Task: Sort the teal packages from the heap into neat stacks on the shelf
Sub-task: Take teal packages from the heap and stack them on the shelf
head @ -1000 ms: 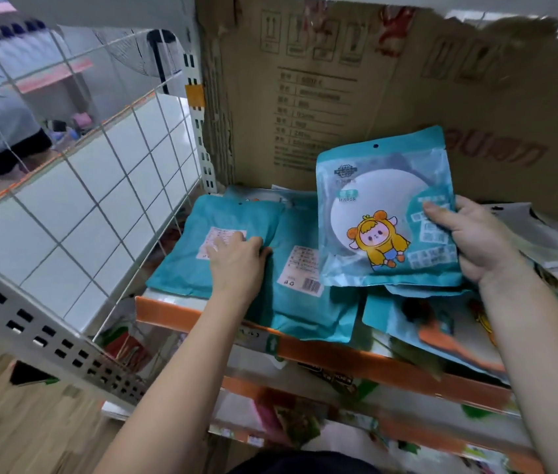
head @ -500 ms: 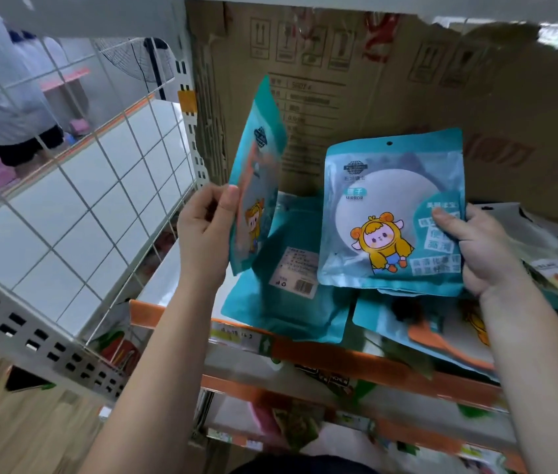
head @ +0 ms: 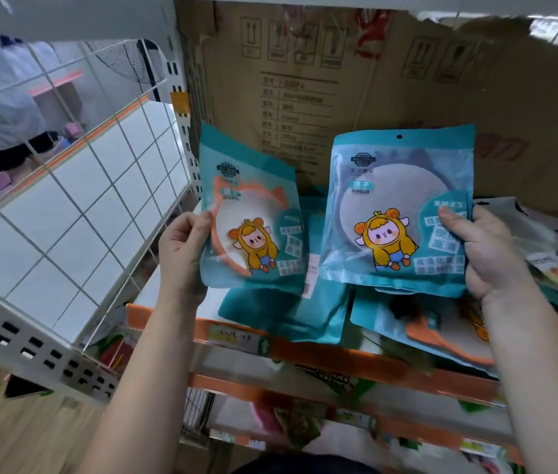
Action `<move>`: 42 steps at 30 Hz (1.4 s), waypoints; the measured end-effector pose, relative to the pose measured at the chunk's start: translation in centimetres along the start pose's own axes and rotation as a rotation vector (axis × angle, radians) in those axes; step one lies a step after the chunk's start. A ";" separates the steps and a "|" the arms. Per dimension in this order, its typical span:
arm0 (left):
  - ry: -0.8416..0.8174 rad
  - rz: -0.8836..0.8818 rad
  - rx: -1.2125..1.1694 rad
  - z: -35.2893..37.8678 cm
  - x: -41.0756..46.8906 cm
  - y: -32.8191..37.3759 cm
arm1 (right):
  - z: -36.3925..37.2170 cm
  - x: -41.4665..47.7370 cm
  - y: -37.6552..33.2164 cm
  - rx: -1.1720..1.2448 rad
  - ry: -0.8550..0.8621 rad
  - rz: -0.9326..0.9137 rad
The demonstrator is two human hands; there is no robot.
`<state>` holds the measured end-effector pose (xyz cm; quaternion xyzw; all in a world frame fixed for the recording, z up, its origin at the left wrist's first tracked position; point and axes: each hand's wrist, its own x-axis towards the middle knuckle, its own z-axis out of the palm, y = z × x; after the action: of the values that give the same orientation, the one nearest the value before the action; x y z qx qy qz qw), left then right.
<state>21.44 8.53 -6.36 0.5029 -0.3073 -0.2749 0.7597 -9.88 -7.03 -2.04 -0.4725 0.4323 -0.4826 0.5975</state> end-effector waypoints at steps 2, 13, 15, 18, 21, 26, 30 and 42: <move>0.009 -0.030 0.029 -0.2 -0.2 -0.4 | -0.1 0.0 0.2 -0.004 -0.007 0.007; 0.164 0.025 0.038 3.4 1.0 1.7 | -2.5 -0.6 -1.5 0.036 0.017 -0.054; 0.140 0.067 0.033 5.0 1.2 2.3 | -4.0 -0.8 -1.9 0.051 0.055 -0.061; 0.048 0.122 0.070 8.3 0.3 2.9 | -7.0 -1.6 -2.7 0.050 0.130 -0.083; -0.016 0.084 0.035 12.4 -1.7 2.7 | -11.2 -2.9 -3.6 0.049 0.225 -0.108; -0.134 0.048 0.040 21.4 -7.0 1.2 | -21.6 -6.8 -5.2 0.070 0.353 -0.145; -0.203 0.036 0.056 30.1 -12.7 -0.5 | -31.6 -10.3 -6.2 0.070 0.447 -0.153; -0.357 -0.117 0.174 49.9 -28.6 -9.3 | -55.7 -17.8 -7.8 0.060 0.707 -0.031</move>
<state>-35.55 -3.62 -5.28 0.5268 -0.4299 -0.3755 0.6298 -68.19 1.62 -3.32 -0.2651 0.5908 -0.6375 0.4174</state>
